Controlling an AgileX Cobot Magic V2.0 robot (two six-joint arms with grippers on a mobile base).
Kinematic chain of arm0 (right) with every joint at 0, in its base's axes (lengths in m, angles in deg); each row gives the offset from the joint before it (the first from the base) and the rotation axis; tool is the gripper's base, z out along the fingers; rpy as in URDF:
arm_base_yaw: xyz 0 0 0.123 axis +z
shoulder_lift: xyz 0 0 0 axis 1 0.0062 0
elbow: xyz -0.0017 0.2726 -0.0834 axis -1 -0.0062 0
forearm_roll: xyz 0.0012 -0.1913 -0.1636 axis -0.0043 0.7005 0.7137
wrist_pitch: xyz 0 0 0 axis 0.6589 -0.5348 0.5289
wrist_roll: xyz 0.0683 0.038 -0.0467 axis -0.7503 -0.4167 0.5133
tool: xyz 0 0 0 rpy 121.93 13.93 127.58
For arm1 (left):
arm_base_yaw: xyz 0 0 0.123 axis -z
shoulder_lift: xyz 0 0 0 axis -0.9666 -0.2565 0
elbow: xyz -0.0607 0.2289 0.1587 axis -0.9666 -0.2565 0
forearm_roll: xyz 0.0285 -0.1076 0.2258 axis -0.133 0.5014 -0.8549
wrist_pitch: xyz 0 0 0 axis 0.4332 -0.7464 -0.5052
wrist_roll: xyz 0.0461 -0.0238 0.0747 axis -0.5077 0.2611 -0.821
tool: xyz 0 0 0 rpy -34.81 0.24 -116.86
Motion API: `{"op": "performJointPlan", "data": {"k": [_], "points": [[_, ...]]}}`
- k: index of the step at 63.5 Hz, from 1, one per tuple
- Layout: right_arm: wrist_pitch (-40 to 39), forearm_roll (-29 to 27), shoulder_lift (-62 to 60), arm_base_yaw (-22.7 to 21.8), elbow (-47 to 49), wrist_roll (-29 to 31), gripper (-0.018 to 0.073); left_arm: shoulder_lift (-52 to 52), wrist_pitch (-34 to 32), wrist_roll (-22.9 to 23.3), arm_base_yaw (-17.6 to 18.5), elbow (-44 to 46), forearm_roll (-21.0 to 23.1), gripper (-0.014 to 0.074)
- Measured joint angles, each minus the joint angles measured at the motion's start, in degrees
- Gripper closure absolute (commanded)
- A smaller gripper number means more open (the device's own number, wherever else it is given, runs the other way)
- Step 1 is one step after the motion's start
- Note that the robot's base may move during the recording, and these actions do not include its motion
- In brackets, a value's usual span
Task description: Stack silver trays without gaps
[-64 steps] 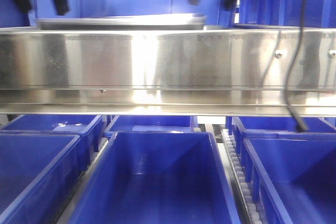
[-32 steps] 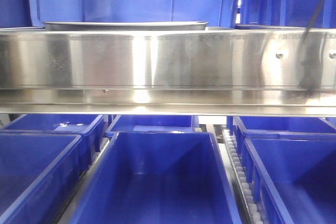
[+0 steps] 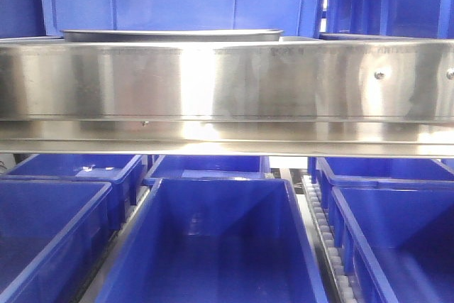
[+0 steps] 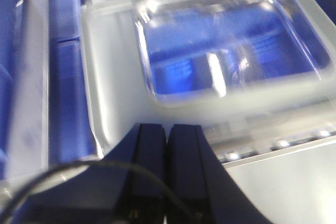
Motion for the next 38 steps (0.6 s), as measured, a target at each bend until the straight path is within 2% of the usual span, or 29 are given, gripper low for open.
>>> {"op": "performJointPlan", "data": {"k": [11, 20, 38], "points": [[-8.94, 0.00, -11.02, 0.00, -16.21, 3.12, 0.0511, 12.62, -9.71, 0.00, 2.36, -16.62, 1.78, 0.0645], [-15.89, 0.00, -21.54, 0.00, -29.61, 5.82, 0.0511, 22.96, -14.24, 0.00, 4.51, -28.26, 3.72, 0.0644], [-24.48, 0.04, -44.36, 0.00, -48.47, 7.43, 0.0511, 37.86, -19.31, 0.00, 6.14, -40.28, 4.85, 0.0645]]}}
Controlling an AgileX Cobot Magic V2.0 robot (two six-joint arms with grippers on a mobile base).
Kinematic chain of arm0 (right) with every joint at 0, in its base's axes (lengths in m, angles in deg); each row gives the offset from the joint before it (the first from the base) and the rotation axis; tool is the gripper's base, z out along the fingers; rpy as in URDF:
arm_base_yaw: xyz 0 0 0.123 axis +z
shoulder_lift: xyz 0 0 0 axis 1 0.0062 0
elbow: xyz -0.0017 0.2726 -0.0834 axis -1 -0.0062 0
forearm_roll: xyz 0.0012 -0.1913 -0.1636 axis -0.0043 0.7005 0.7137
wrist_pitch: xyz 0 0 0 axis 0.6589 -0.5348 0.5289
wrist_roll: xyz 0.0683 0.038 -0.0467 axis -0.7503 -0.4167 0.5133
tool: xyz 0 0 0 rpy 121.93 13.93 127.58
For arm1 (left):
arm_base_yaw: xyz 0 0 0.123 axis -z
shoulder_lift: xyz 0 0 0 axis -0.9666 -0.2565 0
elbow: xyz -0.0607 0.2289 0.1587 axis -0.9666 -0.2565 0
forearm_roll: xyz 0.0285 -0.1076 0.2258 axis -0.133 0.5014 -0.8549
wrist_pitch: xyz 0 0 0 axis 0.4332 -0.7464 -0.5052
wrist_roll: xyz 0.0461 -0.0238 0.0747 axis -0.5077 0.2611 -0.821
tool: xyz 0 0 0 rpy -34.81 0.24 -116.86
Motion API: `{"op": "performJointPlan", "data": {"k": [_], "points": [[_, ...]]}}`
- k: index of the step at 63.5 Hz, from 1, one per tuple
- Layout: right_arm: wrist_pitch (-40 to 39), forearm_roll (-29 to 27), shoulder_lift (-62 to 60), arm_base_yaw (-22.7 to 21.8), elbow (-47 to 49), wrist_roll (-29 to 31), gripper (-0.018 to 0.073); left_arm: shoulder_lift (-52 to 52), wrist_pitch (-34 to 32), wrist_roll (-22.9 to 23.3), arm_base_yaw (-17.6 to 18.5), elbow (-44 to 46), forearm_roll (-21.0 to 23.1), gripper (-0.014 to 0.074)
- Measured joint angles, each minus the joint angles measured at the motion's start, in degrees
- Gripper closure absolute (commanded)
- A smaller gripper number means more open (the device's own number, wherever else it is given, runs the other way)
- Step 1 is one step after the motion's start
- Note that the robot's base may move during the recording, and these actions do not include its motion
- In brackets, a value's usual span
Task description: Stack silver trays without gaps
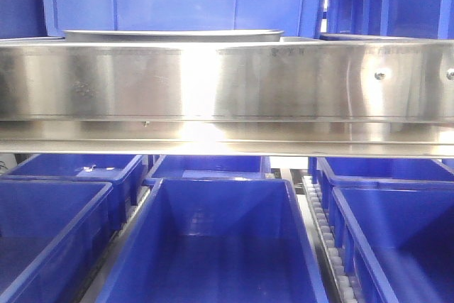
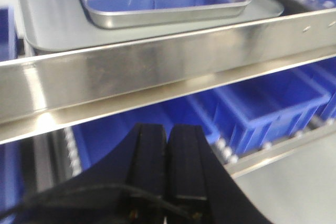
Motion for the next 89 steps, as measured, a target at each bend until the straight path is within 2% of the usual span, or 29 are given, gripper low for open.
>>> {"op": "performJointPlan", "data": {"k": [15, 54, 61, 67, 74, 89], "points": [[-1.48, 0.00, -11.99, 0.00, -3.85, 0.03, 0.0511, 3.02, -0.90, -0.08, 0.00, -0.83, 0.96, 0.0645], [-2.02, 0.09, -12.24, 0.00, -3.94, 0.03, 0.0511, 3.02, -0.99, -0.12, 0.00, -0.83, 1.44, 0.0645], [-2.02, 0.09, -12.24, 0.00, -3.94, 0.03, 0.0511, 3.27, -1.03, -0.52, -0.63, -0.93, 3.00, 0.0645], [-2.02, 0.09, -12.24, 0.00, -3.94, 0.03, 0.0511, 4.73, -1.12, -4.90, -4.25, -1.04, 4.54, 0.0645], [-2.02, 0.09, -12.24, 0.00, -3.94, 0.03, 0.0511, 6.91, -2.48, -9.98, -10.31, -2.42, 5.51, 0.0645], [-2.02, 0.09, -12.24, 0.00, -3.94, 0.03, 0.0511, 14.98, -11.37, -11.51, -22.59, -12.91, 5.75, 0.0645]]}}
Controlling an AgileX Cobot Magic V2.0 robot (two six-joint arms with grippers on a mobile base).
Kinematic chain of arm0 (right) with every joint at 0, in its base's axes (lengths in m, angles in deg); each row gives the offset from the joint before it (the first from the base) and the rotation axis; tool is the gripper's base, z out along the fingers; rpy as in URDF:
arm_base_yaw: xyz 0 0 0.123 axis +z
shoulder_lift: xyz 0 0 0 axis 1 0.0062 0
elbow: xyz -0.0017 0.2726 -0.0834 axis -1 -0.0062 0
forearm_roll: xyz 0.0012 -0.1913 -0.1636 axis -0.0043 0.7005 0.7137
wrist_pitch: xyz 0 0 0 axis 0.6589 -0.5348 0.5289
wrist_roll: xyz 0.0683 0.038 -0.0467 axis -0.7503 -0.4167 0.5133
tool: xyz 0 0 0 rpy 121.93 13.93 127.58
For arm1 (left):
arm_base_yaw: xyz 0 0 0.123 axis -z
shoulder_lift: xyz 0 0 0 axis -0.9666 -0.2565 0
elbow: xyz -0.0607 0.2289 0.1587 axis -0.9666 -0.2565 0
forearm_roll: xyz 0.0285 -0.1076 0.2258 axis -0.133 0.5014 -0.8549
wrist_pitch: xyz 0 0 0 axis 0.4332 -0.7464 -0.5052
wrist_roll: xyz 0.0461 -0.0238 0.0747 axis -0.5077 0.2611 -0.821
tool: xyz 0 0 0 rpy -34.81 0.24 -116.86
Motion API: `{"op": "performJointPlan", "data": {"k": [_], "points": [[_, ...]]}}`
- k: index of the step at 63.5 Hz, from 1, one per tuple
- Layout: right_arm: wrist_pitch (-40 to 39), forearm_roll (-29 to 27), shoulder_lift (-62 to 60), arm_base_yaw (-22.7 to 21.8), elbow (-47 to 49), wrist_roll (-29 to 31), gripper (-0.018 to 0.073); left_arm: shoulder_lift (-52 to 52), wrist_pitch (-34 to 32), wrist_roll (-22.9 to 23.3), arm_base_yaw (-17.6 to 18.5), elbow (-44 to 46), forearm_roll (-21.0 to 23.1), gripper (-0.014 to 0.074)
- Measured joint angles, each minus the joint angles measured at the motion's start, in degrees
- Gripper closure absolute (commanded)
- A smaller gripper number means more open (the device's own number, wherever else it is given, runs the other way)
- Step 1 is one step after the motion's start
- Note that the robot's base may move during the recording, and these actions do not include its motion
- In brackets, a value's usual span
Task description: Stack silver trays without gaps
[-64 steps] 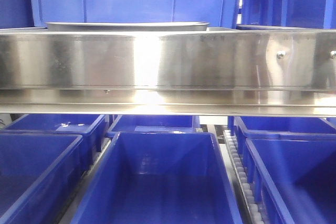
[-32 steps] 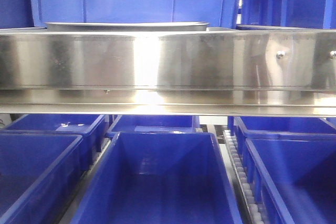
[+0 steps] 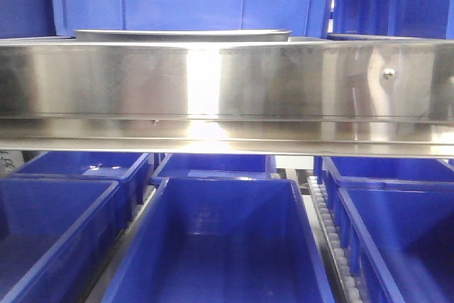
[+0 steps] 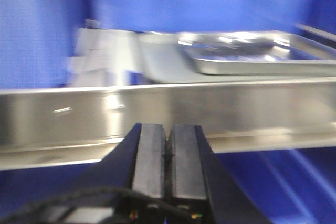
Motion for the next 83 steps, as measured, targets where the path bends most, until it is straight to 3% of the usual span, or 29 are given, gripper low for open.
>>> {"op": "performJointPlan", "data": {"k": [11, 21, 83], "points": [[0.00, 0.00, 0.00, 0.00, 0.00, 0.00, 0.0511, 5.85, -6.25, -0.08, -7.12, -9.93, 0.66, 0.0645], [0.00, 0.00, 0.00, 0.00, 0.00, 0.00, 0.0511, 6.11, -14.67, -0.08, -10.72, -18.67, 1.86, 0.0645], [-0.03, 1.60, 0.00, 0.00, -0.03, 0.04, 0.0511, 6.11, -17.12, -0.08, -11.09, -19.79, 2.18, 0.0645]]}}
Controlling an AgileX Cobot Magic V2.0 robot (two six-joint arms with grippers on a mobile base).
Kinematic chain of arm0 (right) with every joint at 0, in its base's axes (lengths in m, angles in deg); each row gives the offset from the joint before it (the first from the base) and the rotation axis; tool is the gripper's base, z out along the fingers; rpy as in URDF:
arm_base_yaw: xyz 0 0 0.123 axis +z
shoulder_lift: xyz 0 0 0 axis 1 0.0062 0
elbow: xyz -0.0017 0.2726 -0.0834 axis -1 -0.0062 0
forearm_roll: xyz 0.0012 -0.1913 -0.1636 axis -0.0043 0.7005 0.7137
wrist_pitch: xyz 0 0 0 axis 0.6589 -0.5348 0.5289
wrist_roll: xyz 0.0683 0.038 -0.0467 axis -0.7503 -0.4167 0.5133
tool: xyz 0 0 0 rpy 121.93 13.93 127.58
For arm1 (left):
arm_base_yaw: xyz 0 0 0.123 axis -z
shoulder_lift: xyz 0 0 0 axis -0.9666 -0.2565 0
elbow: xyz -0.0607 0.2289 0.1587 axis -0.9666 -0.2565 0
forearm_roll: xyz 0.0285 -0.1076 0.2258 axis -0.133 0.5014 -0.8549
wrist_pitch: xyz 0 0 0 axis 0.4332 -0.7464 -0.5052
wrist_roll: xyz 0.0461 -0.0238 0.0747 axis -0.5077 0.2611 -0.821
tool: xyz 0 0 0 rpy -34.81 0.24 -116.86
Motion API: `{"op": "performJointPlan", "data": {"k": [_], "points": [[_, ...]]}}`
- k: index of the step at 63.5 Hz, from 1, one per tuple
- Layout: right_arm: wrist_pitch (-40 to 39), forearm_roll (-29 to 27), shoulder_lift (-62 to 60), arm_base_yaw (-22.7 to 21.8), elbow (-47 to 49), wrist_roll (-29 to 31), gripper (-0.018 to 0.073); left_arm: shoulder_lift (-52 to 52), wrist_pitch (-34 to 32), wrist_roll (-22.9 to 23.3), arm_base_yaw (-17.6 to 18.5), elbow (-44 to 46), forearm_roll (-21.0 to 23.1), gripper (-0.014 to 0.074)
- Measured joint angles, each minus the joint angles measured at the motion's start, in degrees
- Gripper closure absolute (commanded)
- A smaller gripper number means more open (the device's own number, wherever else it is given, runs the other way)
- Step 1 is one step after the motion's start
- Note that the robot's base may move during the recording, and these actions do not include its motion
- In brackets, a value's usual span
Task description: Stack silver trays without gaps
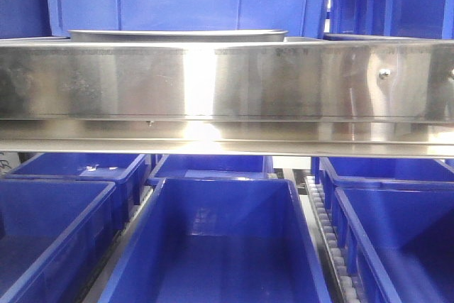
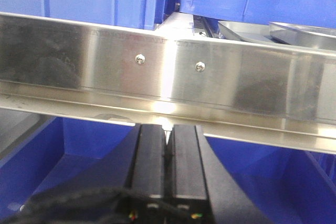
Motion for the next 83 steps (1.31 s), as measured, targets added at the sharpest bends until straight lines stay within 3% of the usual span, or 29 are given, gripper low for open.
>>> {"op": "performJointPlan", "data": {"k": [10, 25, 37, 49, 83], "points": [[-0.85, 1.70, 0.00, -3.47, -0.37, 0.49, 0.0511, 0.00, 0.00, 0.00, 0.00, 0.00, 0.00, 0.0645], [-7.43, 1.11, -0.29, -21.08, -4.14, 0.70, 0.0511, 0.00, 0.00, 0.00, 0.00, 0.00, 0.00, 0.0645], [-13.83, 0.82, -4.27, -28.38, -12.57, 1.08, 0.0511, 0.00, 0.00, 0.00, 0.00, 0.00, 0.00, 0.0645], [-18.72, 0.73, -9.44, -30.42, -20.57, 1.09, 0.0511, 0.00, 0.00, 0.00, 0.00, 0.00, 0.00, 0.0645], [-19.69, 0.73, -9.80, -30.57, -21.02, 1.09, 0.0511, 0.00, -0.16, 0.00, 0.00, 0.00, 0.00, 0.0645]]}}
